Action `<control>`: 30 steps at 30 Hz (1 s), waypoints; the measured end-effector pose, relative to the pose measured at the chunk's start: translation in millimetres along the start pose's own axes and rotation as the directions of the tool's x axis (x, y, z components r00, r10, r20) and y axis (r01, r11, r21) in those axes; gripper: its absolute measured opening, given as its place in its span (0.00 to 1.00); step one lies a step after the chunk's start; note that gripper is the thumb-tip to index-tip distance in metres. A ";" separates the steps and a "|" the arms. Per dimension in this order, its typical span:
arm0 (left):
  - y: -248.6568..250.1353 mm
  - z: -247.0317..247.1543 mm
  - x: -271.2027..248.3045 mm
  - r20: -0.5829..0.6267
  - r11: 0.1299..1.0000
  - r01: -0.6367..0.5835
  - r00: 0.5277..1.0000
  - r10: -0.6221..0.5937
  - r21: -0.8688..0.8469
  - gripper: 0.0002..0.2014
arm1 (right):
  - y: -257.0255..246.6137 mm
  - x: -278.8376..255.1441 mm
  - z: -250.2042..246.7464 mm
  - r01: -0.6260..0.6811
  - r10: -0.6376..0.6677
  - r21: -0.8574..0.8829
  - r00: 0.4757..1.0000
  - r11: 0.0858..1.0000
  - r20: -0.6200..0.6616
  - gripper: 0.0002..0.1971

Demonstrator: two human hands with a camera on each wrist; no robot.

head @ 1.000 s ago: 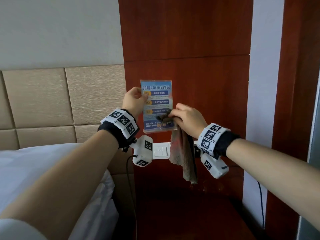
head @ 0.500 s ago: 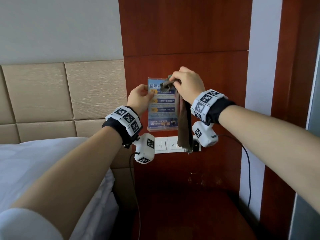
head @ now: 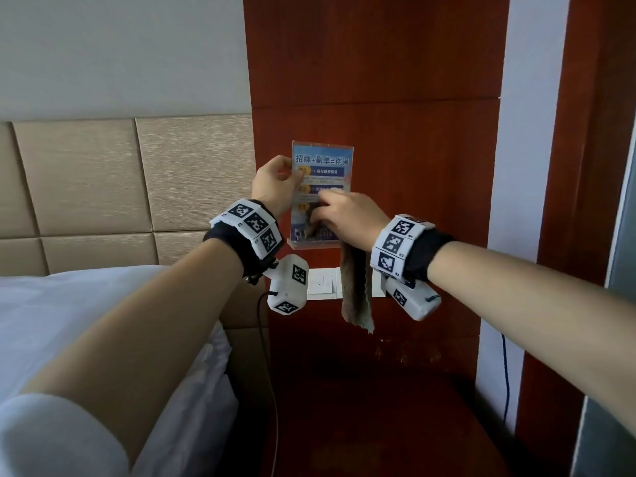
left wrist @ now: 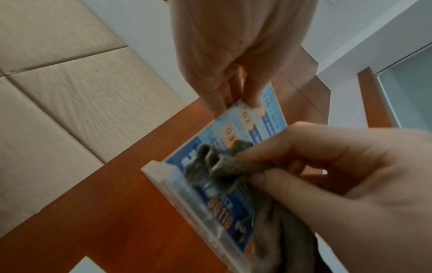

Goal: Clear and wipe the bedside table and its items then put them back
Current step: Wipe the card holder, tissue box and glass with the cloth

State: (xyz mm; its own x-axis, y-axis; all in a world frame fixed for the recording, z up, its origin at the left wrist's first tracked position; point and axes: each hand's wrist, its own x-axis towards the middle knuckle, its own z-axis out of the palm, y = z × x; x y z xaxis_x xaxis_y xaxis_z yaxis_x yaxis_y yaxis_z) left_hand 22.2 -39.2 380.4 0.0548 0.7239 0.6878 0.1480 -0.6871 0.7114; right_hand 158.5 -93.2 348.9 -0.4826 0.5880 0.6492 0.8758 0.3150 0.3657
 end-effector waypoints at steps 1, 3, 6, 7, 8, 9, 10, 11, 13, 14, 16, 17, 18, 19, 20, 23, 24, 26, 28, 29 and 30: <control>-0.3 -0.7 0.1 0.001 1.000 0.001 1.000 -0.001 0.001 0.01 | -1.0 -0.9 2.2 0.033 -0.033 -0.015 0.999 0.999 0.017 0.09; 0.0 -2.7 0.1 0.007 1.000 0.006 1.000 -0.006 -0.006 0.02 | -2.0 -2.9 6.0 0.076 -0.074 -0.040 0.996 0.996 0.039 0.08; -0.4 -6.4 0.8 0.009 0.999 0.021 1.000 -0.021 -0.028 0.09 | -3.4 -5.3 6.8 0.109 -0.105 -0.047 0.991 0.993 0.083 0.11; -1.0 -7.7 1.1 0.008 0.999 0.024 1.000 -0.024 -0.034 0.10 | -3.2 -5.7 5.5 0.114 -0.109 -0.049 0.989 0.992 0.099 0.11; -0.9 -9.2 0.8 0.007 0.999 0.031 1.000 -0.030 -0.038 0.10 | -2.8 -6.0 3.1 0.111 -0.103 -0.059 0.986 0.992 0.129 0.12; -1.3 -10.9 0.9 0.004 0.998 0.036 0.999 -0.036 -0.043 0.10 | -1.4 -6.5 1.1 0.107 -0.094 -0.070 0.982 0.992 0.163 0.13; -2.0 -13.0 1.4 -0.002 0.998 0.040 0.999 -0.040 -0.046 0.10 | 1.2 -7.5 -1.0 0.100 -0.084 -0.076 0.978 0.992 0.189 0.14; -3.1 -15.2 1.8 -0.007 0.998 0.043 0.999 -0.044 -0.048 0.10 | 4.1 -8.8 -3.1 0.088 -0.069 -0.081 0.975 0.993 0.211 0.15; -4.9 -19.3 1.9 -0.012 0.997 0.049 0.999 -0.050 -0.051 0.10 | 9.0 -11.7 -5.5 0.064 -0.035 -0.107 0.968 0.992 0.250 0.16; -5.6 -20.2 1.8 -0.016 0.998 0.047 0.999 -0.048 -0.049 0.10 | 10.2 -12.5 -6.0 0.055 -0.023 -0.114 0.965 0.992 0.262 0.16; -5.5 -19.3 0.9 -0.026 0.999 0.040 0.999 -0.041 -0.035 0.10 | 8.2 -12.4 -6.6 0.038 -0.008 -0.102 0.962 0.994 0.274 0.16; -5.0 -17.4 0.5 -0.034 0.999 0.029 0.999 -0.030 -0.024 0.10 | 5.3 -11.1 -6.8 0.033 -0.005 -0.097 0.961 0.995 0.277 0.16; -4.0 -14.9 -0.2 -0.042 1.000 0.015 0.999 -0.015 -0.009 0.08 | 1.2 -9.3 -7.2 0.034 -0.006 -0.095 0.961 0.995 0.277 0.16; -2.7 -12.1 -1.4 -0.050 1.000 0.001 0.999 -0.001 0.005 0.06 | -3.5 -7.0 -6.9 0.038 -0.011 -0.094 0.962 0.995 0.272 0.16; -1.5 -9.5 -2.7 -0.059 1.000 -0.004 0.998 0.005 0.016 0.04 | -8.3 -4.6 -6.4 0.041 -0.017 -0.087 0.965 0.995 0.261 0.16; -0.2 -2.6 -5.4 -0.086 0.998 -0.029 0.996 0.034 0.057 0.01 | -21.4 2.6 -5.9 0.032 -0.026 -0.024 0.973 0.999 0.231 0.14; 0.8 -1.0 -6.7 -0.082 0.997 -0.040 0.996 0.045 0.062 0.01 | -24.5 4.5 -5.4 0.040 -0.036 -0.012 0.973 0.999 0.227 0.13; 1.9 -0.4 -8.2 -0.062 0.996 -0.052 0.996 0.056 0.067 0.01 | -28.2 6.8 -4.1 0.067 -0.061 -0.019 0.975 0.998 0.214 0.12; -0.4 -3.5 -7.3 -0.062 0.998 -0.033 0.997 0.036 0.049 0.03 | -27.6 6.0 -4.0 0.074 -0.066 -0.030 0.976 0.997 0.206 0.12; -2.0 -6.2 -6.1 -0.070 1.000 -0.017 0.997 0.019 0.026 0.05 | -25.5 4.9 -4.3 0.072 -0.062 -0.038 0.976 0.997 0.207 0.13; -3.5 -9.7 -5.3 -0.076 1.000 0.006 0.997 -0.005 0.010 0.08 | -22.5 3.4 -4.6 0.070 -0.058 -0.051 0.976 0.996 0.210 0.14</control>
State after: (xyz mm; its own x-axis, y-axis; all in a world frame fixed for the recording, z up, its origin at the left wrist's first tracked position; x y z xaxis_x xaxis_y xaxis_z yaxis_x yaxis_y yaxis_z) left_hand 11.8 -41.3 375.6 -0.0209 0.7203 0.6933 0.1582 -0.6824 0.7137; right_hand 137.1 -101.7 346.0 -0.5196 0.7122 0.4720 0.8380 0.3169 0.4443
